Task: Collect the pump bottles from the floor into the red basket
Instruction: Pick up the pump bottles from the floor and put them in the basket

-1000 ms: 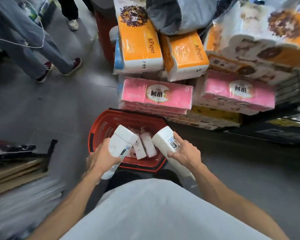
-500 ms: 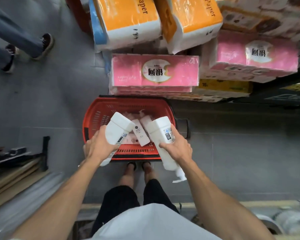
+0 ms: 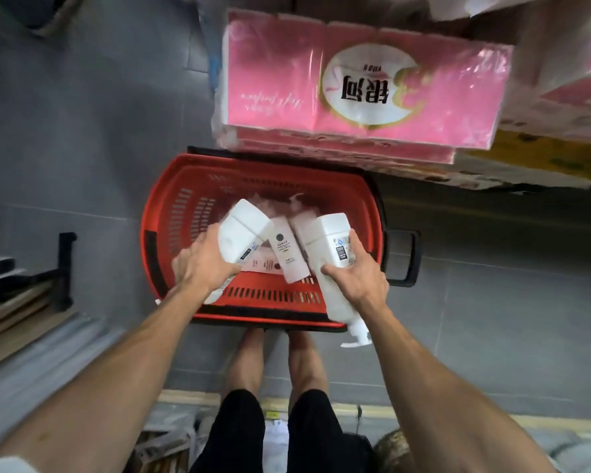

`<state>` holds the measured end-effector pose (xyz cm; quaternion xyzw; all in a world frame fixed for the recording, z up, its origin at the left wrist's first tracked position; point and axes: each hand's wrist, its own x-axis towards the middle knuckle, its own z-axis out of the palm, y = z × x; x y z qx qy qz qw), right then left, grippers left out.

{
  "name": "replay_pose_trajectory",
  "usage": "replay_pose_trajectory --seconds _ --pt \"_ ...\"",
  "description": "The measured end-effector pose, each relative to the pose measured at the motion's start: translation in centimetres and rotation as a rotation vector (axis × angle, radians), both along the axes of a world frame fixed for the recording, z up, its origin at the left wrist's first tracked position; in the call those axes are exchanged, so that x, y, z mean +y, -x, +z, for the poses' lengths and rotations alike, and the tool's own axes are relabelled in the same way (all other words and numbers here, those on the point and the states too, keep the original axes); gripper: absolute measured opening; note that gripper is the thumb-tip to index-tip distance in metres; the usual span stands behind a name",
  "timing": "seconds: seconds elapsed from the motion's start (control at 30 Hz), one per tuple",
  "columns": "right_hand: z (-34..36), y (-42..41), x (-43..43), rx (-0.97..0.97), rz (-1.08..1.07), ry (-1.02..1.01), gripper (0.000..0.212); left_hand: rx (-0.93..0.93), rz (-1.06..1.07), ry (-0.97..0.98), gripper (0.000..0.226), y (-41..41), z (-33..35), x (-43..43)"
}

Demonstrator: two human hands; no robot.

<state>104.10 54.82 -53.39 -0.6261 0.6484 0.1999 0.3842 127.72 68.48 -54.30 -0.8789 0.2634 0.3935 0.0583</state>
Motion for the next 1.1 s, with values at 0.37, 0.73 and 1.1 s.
replay_pose_trajectory --seconds 0.37,0.73,1.1 --pt "-12.2 -2.0 -1.9 0.014 -0.043 -0.021 0.095 -0.007 -0.103 -0.040 0.083 -2.3 -11.8 -0.4" --pt "-19.3 -1.7 -2.3 -0.040 -0.050 0.050 0.101 -0.060 -0.103 0.009 0.089 -3.3 -19.6 -1.0" --pt "-24.2 -1.6 -0.6 -0.102 -0.112 0.055 0.091 0.008 -0.026 -0.022 0.094 -4.7 -24.0 -0.7"
